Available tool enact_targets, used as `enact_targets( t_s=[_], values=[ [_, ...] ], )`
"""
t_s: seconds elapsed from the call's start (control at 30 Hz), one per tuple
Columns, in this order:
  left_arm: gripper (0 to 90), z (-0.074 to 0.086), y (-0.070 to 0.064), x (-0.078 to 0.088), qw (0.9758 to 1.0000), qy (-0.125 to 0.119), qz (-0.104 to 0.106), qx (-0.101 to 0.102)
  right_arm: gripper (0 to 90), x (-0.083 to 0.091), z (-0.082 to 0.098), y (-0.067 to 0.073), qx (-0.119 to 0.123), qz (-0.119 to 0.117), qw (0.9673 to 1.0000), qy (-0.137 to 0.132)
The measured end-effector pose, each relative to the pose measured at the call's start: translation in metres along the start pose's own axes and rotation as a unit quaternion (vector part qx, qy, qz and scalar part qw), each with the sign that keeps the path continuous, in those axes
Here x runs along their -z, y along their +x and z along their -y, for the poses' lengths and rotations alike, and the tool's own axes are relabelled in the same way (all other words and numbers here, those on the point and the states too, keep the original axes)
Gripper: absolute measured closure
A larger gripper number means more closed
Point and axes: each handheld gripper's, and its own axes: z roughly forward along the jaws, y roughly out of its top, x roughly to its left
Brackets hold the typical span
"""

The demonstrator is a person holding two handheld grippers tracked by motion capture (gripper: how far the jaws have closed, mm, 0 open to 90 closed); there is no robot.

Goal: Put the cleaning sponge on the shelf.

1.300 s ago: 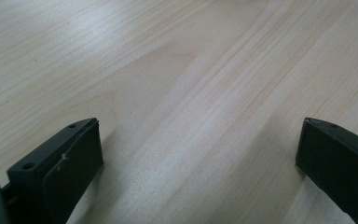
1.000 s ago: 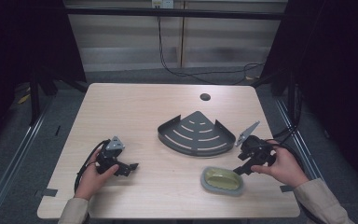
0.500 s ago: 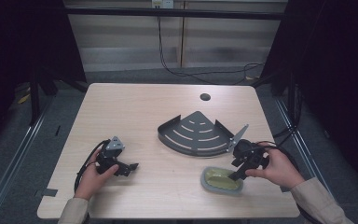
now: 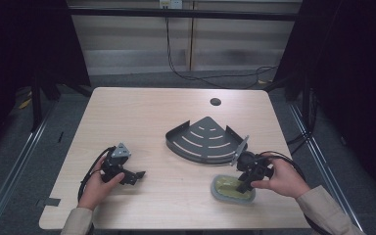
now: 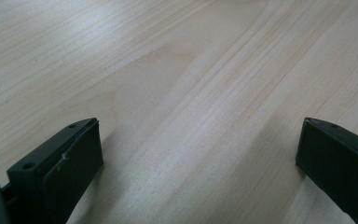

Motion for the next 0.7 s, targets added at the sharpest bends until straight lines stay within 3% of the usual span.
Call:
enact_targets(
  t_s=[0.23, 0.7],
  values=[
    [0.0, 0.0, 0.0, 0.0, 1.0, 0.0, 0.0, 0.0, 70.2, -0.002, -0.005, 0.003, 0.008, -0.002, 0.9997, 0.023],
    [0.0, 0.0, 0.0, 0.0, 1.0, 0.0, 0.0, 0.0, 70.8, 0.022, -0.017, 0.0, 0.003, -0.001, 0.9999, 0.013]
  ],
)
